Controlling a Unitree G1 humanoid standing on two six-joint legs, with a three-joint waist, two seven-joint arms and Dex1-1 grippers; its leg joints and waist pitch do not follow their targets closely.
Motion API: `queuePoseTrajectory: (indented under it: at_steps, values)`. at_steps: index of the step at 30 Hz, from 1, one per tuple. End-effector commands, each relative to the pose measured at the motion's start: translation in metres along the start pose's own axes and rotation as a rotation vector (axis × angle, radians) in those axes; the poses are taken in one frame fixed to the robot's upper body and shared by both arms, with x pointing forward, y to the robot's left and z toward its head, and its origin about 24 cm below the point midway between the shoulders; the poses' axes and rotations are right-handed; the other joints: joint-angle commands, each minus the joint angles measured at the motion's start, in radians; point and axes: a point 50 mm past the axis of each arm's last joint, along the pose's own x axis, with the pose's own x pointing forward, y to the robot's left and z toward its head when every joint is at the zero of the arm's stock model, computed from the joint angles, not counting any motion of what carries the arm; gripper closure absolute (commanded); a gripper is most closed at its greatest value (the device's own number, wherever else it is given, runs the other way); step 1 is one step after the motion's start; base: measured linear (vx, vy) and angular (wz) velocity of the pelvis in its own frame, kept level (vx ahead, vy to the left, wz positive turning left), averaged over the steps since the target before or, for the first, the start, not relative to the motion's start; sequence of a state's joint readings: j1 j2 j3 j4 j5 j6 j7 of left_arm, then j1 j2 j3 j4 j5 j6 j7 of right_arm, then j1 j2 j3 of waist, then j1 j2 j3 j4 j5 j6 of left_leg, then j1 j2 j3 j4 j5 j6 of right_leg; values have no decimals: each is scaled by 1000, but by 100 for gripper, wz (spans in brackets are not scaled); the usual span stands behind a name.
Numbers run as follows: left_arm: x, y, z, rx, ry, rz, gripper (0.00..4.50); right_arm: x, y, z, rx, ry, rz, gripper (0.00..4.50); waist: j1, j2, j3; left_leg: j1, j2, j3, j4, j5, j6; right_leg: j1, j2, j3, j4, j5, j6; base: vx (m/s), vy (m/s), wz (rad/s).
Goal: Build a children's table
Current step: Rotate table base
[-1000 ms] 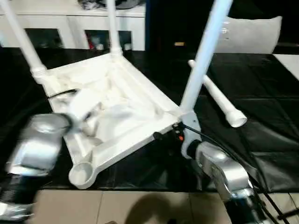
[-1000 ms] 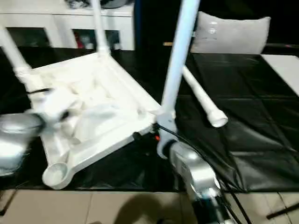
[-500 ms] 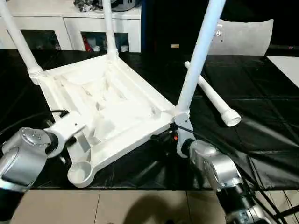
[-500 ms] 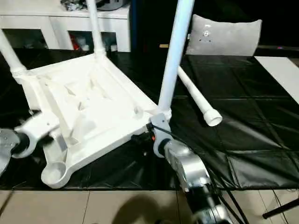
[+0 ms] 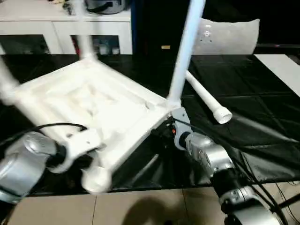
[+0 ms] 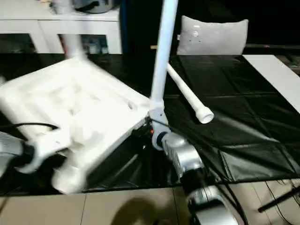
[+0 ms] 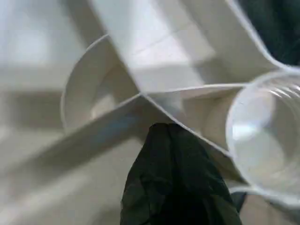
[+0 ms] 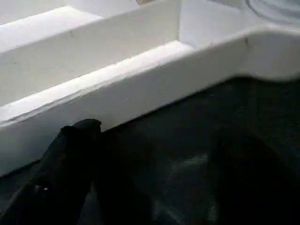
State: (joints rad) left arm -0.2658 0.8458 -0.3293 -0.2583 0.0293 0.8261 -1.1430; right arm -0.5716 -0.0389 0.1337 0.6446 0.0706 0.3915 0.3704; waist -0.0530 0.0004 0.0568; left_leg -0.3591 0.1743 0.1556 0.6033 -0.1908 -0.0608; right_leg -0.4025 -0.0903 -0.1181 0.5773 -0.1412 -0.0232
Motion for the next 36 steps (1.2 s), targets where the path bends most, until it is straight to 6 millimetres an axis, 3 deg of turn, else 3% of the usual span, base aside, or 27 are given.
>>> queuePoseTrajectory:
  at_steps: [1,4,10,11,13,14,16,17,19,21,23,26,31,33,35,36]
  values:
    - [10,-11,18,70,-83,-103,445,8,14,8,-8,-18,51,0,6,14,-57,-1,44,-26,-82,-404,-24,43,-68,59,-71,-476,-162,0,0,0]
    - [21,-9,36,84,-186,-123,445,10,14,8,-11,-18,58,0,7,14,-58,-2,43,-22,-80,-369,-18,46,-65,59,-70,-456,-168,0,0,0]
    - [36,6,49,105,-243,-45,445,11,14,6,-19,-16,69,0,7,14,-63,-4,42,-18,-77,-346,-9,47,-62,58,-70,-427,-176,0,0,0]
    - [41,10,52,99,-257,-27,445,12,14,6,-22,-19,69,0,5,14,-62,-10,44,-19,-79,-336,-7,51,-62,57,-70,-418,-177,0,0,0]
    - [51,18,56,77,-274,20,445,11,12,6,-23,-26,63,0,11,15,-64,-3,44,-18,-76,-338,-9,48,-63,57,-70,-422,-174,0,0,0]
    - [56,21,58,66,-285,43,445,11,11,7,-26,-32,56,0,10,21,-62,-4,43,-19,-78,-342,-7,49,-62,56,-72,-427,-173,0,0,0]
    - [61,27,59,48,-293,89,445,9,8,9,-28,-47,43,0,11,14,-65,-4,43,-19,-76,-354,-8,51,-63,54,-74,-440,-161,0,0,0]
    - [68,33,60,39,-298,148,445,7,4,11,-26,-65,27,0,13,23,-66,-4,43,-20,-76,-349,-5,51,-63,53,-76,-440,-159,0,0,0]
    - [72,41,62,6,-318,220,445,3,-3,14,-30,-89,-1,0,12,15,-67,-6,43,-19,-74,-341,0,53,-62,52,-75,-430,-158,0,0,0]
    - [74,43,64,-3,-339,237,445,-1,-8,15,-30,-104,-18,0,15,14,-68,-7,45,-18,-75,-326,8,54,-64,53,-74,-425,-161,0,0,0]
    - [72,45,71,-29,-413,248,445,-12,-18,16,-35,-135,-48,0,22,13,-70,-5,44,-13,-73,-296,18,54,-61,55,-78,-404,-152,0,0,0]
    - [64,43,76,-84,-525,250,445,-28,-26,17,-32,-175,-70,0,39,12,-73,-7,50,-11,-75,-247,33,56,-60,58,-68,-324,-177,0,0,0]
    - [49,34,74,-173,-669,257,399,-53,-30,18,15,-237,-74,0,46,12,-72,-9,55,-9,-77,-225,49,57,-60,59,-60,-280,-199,0,0,0]
    - [40,28,73,-258,-767,341,383,-69,-28,18,-16,-262,-126,0,48,10,-66,-9,55,-6,-80,-249,43,56,-58,58,-68,-324,-184,0,0,0]
    - [30,23,73,-332,-844,443,371,-81,-27,18,16,-309,-201,0,47,6,-61,-5,53,-5,-79,-297,35,50,-57,54,-82,-426,-147,0,0,0]
    - [28,21,73,-356,-866,473,360,-85,-27,18,38,-315,-245,0,44,6,-58,-4,48,-6,-79,-324,31,44,-56,50,-92,-514,-112,0,0,0]
